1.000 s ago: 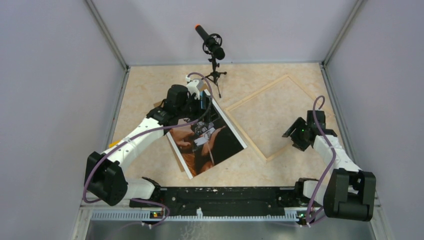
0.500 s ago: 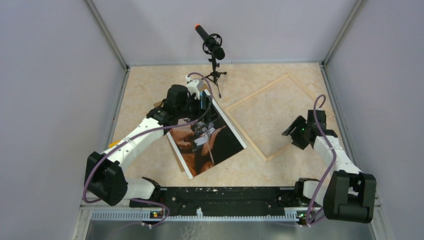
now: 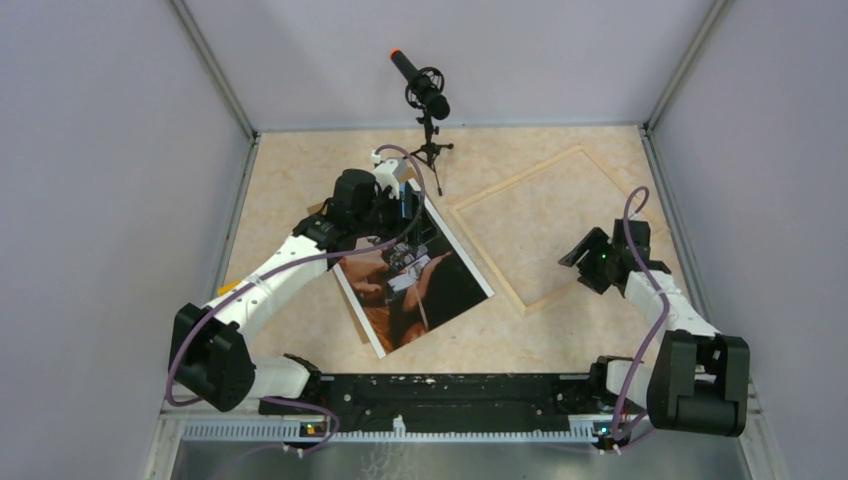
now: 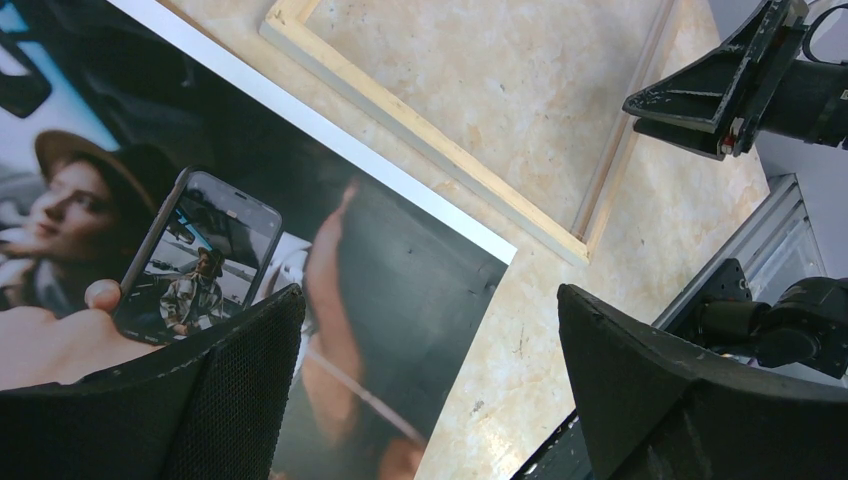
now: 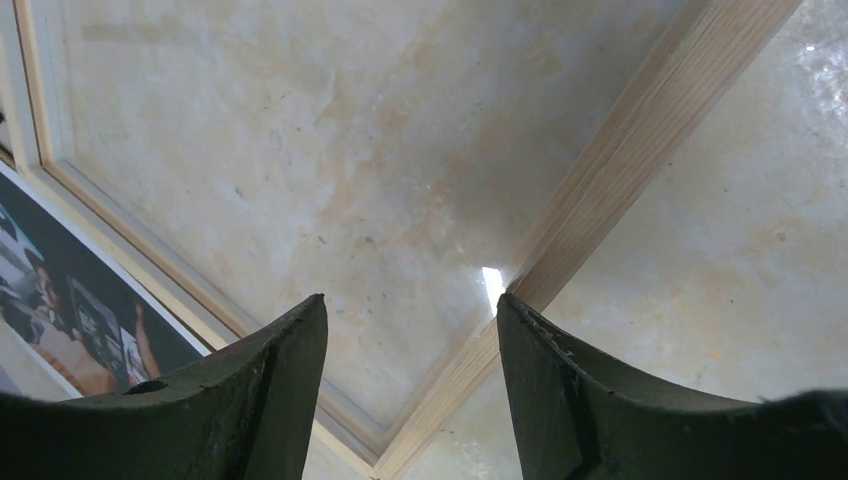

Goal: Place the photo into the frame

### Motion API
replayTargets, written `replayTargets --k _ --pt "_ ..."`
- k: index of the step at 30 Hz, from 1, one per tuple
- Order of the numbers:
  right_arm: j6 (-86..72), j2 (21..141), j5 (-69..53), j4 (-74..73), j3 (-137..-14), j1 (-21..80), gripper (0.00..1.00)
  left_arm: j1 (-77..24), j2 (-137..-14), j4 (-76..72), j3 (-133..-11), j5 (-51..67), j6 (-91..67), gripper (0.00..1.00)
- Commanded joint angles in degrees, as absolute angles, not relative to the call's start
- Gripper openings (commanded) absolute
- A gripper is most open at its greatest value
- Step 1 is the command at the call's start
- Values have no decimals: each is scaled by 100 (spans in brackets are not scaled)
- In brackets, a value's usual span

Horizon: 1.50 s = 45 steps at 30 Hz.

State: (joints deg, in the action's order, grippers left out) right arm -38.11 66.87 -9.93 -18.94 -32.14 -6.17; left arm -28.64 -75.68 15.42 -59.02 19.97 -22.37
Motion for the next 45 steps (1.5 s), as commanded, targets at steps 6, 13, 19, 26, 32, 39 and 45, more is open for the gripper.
replayTargets --k 6,13,19,26,32,39,45 --pt "-3470 7015 -1014 -1598 -3310 -623 68 -2858 -7697 1237 -5893 2202 -2188 99" --pt "-2935 6727 -44 -3044 -4214 -74 85 -3118 -8234 1243 -6028 2352 -2077 99" --pt "-2092 8104 -60 -3212 -5454 1423 75 -3181 -8163 1565 -6419 2049 -2247 99" --pt "-1212 9980 312 -3540 -7300 2775 62 -3173 -7271 2004 -6086 1508 -2421 99" --pt "-1080 10979 298 -3508 -8247 3190 52 -2965 -6879 2275 -5697 1323 -2646 98" --pt "-904 11454 685 -3470 -8521 3423 39 -2447 -6585 2022 -5334 1923 -2930 98" --pt "-539 11300 715 -3306 -8179 3502 12 -2007 -6666 1583 -4986 2521 -3406 99"
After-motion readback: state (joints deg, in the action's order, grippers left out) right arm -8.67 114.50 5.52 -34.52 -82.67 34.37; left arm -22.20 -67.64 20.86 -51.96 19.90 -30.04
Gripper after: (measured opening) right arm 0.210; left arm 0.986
